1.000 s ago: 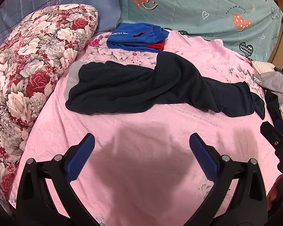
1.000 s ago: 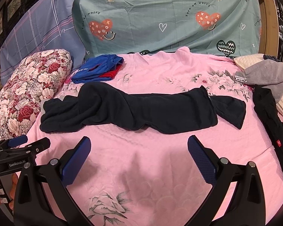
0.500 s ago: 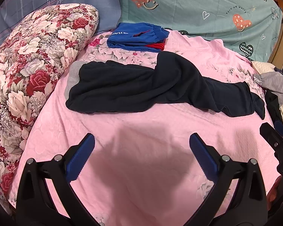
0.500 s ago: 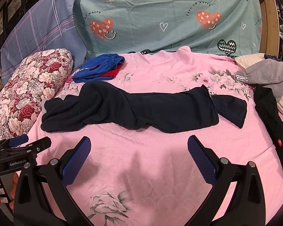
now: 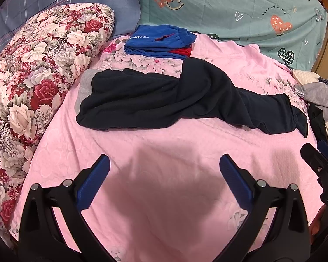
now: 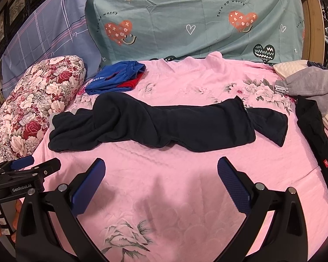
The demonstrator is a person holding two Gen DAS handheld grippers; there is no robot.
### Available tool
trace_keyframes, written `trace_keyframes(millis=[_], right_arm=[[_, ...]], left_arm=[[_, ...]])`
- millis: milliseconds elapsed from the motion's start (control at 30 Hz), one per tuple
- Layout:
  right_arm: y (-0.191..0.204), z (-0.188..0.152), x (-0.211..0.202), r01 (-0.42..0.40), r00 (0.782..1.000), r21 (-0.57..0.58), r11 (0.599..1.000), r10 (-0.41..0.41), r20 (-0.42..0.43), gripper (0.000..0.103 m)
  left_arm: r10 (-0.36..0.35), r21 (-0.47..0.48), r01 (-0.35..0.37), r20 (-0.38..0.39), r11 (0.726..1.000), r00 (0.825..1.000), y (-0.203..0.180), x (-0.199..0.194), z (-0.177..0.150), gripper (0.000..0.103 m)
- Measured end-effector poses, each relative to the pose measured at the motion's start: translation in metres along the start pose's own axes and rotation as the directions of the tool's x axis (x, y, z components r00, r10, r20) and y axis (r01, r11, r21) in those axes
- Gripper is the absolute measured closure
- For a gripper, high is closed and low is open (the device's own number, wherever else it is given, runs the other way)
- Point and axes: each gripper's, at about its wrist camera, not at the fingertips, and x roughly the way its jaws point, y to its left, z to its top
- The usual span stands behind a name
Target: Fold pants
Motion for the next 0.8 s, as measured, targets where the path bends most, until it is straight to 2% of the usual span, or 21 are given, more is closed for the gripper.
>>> trace_keyframes(millis=[800], right_arm=[[0.0027, -0.0028, 0.0014, -0.014, 1.000, -0.003, 1.000, 0.014, -0.009, 0.001]], left_arm=[[-0.001, 0.000, 0.001, 0.002, 1.000, 1.000, 0.0024, 0.0004, -0.0020, 0.002]])
